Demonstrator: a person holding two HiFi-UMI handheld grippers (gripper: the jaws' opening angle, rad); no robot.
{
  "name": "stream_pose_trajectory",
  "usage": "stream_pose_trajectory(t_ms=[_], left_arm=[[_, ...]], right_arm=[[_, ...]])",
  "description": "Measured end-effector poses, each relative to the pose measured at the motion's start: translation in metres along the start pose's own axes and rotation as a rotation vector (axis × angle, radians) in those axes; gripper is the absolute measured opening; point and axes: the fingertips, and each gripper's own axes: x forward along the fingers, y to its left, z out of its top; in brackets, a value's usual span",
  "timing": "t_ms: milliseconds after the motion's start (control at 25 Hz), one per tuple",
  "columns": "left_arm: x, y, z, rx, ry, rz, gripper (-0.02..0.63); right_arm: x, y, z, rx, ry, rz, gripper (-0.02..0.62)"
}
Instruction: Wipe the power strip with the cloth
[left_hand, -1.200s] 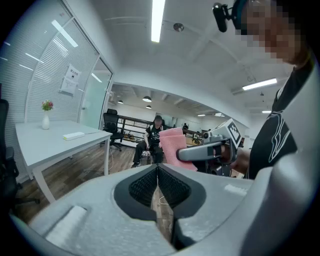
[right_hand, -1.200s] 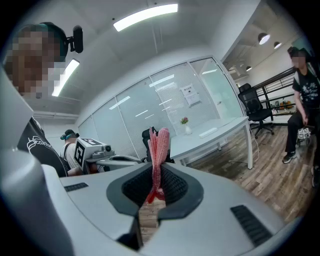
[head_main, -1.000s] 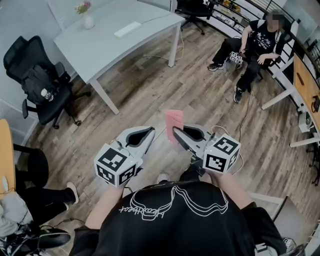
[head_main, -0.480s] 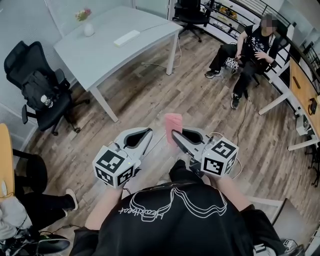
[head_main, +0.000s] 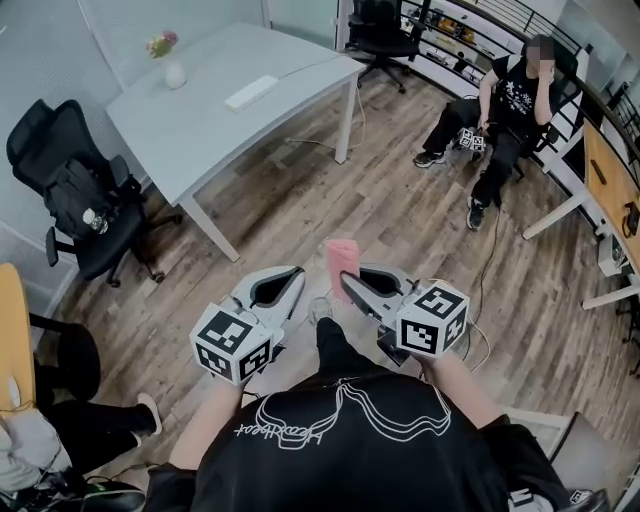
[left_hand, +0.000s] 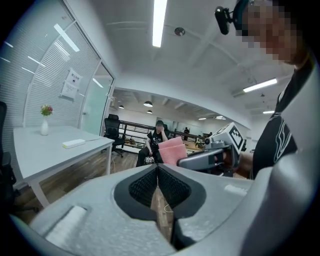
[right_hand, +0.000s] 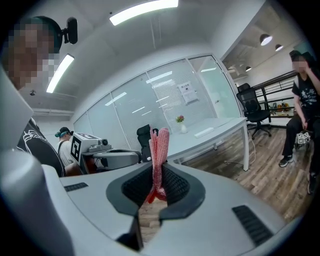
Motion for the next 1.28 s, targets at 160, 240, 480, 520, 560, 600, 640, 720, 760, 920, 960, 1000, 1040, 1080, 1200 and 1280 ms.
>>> stream_pose_trajectory(t_ms=[160, 240, 480, 520, 560, 600, 640, 720, 760, 920, 960, 1000, 1040, 1080, 1200, 1280], left_arm=[[0.018, 0.031, 0.013, 0.022, -0.040, -0.024, 0.014], [0.028, 0.056, 0.016, 0.005, -0.042, -0.014, 0.014], [0.076, 0.160, 0.027, 0.018, -0.004, 0.056, 0.013], [0.084, 0.180, 0.031, 0.016, 0.001, 0.065, 0.014], [0.092, 0.200, 0.034, 0.012, 0.010, 0.072, 0.014], [0.100, 0.219, 0.037, 0.010, 0.024, 0.078, 0.014], [0.108, 0.238, 0.040, 0.014, 0.037, 0.085, 0.014], [0.123, 0.273, 0.051, 0.029, 0.052, 0.105, 0.014], [0.129, 0.289, 0.056, 0.032, 0.052, 0.118, 0.014], [0.146, 0.334, 0.072, 0.010, 0.040, 0.149, 0.014], [0.149, 0.342, 0.075, 0.003, 0.040, 0.153, 0.014], [0.151, 0.349, 0.077, -0.003, 0.040, 0.156, 0.014], [0.153, 0.355, 0.078, -0.010, 0.039, 0.158, 0.014], [0.154, 0.361, 0.080, -0.015, 0.036, 0.160, 0.014], [0.158, 0.374, 0.082, -0.026, 0.027, 0.170, 0.014], [0.163, 0.382, 0.082, -0.033, 0.022, 0.173, 0.014]], right_arm=[[0.029, -0.023, 0.016, 0.018, -0.011, 0.035, 0.046], [0.049, -0.039, 0.025, 0.024, -0.003, 0.048, 0.046], [0.134, -0.113, 0.060, 0.001, 0.052, 0.074, 0.046], [0.151, -0.125, 0.069, -0.007, 0.059, 0.079, 0.046], [0.168, -0.137, 0.078, -0.019, 0.067, 0.084, 0.046], [0.185, -0.147, 0.086, -0.034, 0.076, 0.090, 0.046], [0.200, -0.157, 0.094, -0.050, 0.086, 0.095, 0.046], [0.227, -0.175, 0.109, -0.063, 0.102, 0.113, 0.046], [0.238, -0.183, 0.117, -0.054, 0.102, 0.125, 0.046], [0.274, -0.212, 0.146, 0.006, 0.072, 0.167, 0.044], [0.281, -0.217, 0.153, 0.008, 0.067, 0.165, 0.044], [0.287, -0.223, 0.158, 0.003, 0.066, 0.158, 0.044], [0.293, -0.227, 0.162, -0.008, 0.069, 0.149, 0.044], [0.299, -0.229, 0.166, -0.021, 0.073, 0.143, 0.044], [0.312, -0.233, 0.174, -0.046, 0.077, 0.149, 0.044], [0.318, -0.238, 0.178, -0.054, 0.073, 0.155, 0.044]])
